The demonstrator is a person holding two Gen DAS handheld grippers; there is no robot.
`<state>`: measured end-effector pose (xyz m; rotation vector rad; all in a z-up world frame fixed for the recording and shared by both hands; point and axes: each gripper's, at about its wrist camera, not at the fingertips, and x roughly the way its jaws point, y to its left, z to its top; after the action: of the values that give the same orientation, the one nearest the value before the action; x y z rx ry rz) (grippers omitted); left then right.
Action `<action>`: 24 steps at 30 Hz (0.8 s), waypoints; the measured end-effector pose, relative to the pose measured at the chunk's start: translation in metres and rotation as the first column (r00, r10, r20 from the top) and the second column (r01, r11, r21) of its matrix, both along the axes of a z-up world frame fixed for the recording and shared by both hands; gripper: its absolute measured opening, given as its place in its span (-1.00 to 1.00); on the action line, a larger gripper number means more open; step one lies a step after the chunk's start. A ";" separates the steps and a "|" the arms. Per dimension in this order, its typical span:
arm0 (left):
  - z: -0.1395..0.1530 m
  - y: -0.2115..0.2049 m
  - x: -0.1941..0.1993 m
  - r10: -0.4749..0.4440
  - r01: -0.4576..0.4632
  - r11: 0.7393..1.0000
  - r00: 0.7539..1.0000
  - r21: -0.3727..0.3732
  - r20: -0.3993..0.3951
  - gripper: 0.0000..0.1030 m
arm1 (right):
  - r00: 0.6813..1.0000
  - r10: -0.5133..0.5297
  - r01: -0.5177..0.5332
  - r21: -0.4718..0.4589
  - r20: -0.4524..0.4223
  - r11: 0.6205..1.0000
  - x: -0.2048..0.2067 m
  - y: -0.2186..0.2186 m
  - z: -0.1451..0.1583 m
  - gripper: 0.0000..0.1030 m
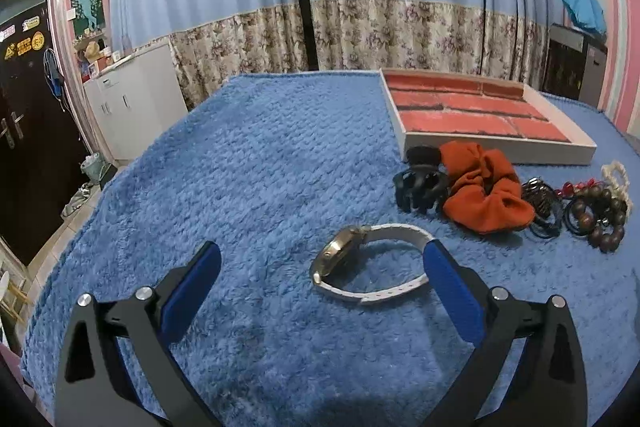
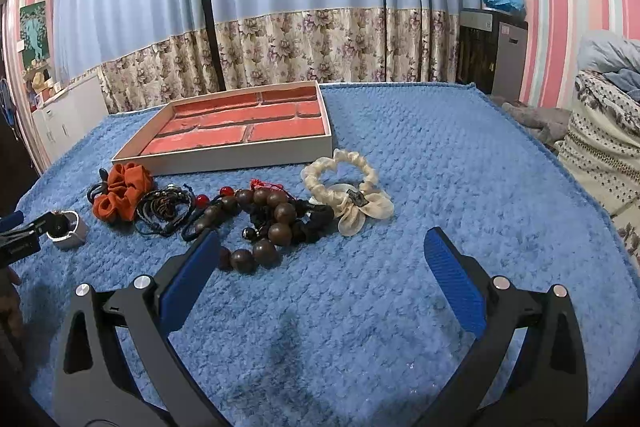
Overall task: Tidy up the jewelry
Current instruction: 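Move the left gripper toward the white-band wristwatch, then grasp the wristwatch with the left gripper while the right gripper grasps the wooden bead bracelet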
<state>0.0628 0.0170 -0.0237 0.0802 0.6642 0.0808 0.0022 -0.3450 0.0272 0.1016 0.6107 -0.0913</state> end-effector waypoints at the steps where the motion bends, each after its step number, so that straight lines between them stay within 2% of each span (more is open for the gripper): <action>1: -0.001 0.003 0.003 0.001 -0.001 1.000 1.000 0.000 -0.011 0.90 | 1.000 0.002 -0.002 0.002 -0.004 1.000 0.002 0.000 0.000 0.92; 6: -0.007 0.010 0.019 0.002 -0.001 1.000 0.998 0.007 -0.058 0.74 | 1.000 0.014 -0.015 -0.008 -0.026 1.000 0.014 0.003 -0.004 0.92; 13: -0.016 0.015 0.037 -0.018 0.016 1.000 0.993 -0.018 -0.119 0.36 | 0.995 -0.011 0.012 0.009 -0.101 1.000 0.037 0.005 -0.015 0.89; 19: -0.020 0.016 0.046 -0.048 0.044 0.998 0.989 -0.035 -0.141 0.08 | 0.983 0.007 0.000 0.037 -0.183 0.999 0.059 0.006 -0.031 0.43; 22: -0.017 0.011 0.046 -0.059 0.053 0.998 0.988 -0.044 -0.145 0.00 | 0.977 0.014 0.001 0.069 -0.212 0.998 0.067 0.006 -0.037 0.21; 24: -0.017 0.012 0.047 -0.061 0.053 0.997 0.987 -0.055 -0.146 -0.01 | 0.973 0.022 -0.002 0.085 -0.229 0.996 0.070 0.007 -0.041 0.17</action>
<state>0.1102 0.0292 -0.0407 0.0566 0.8109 0.0029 0.0718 -0.3384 -0.0135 0.1709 0.8468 -0.0656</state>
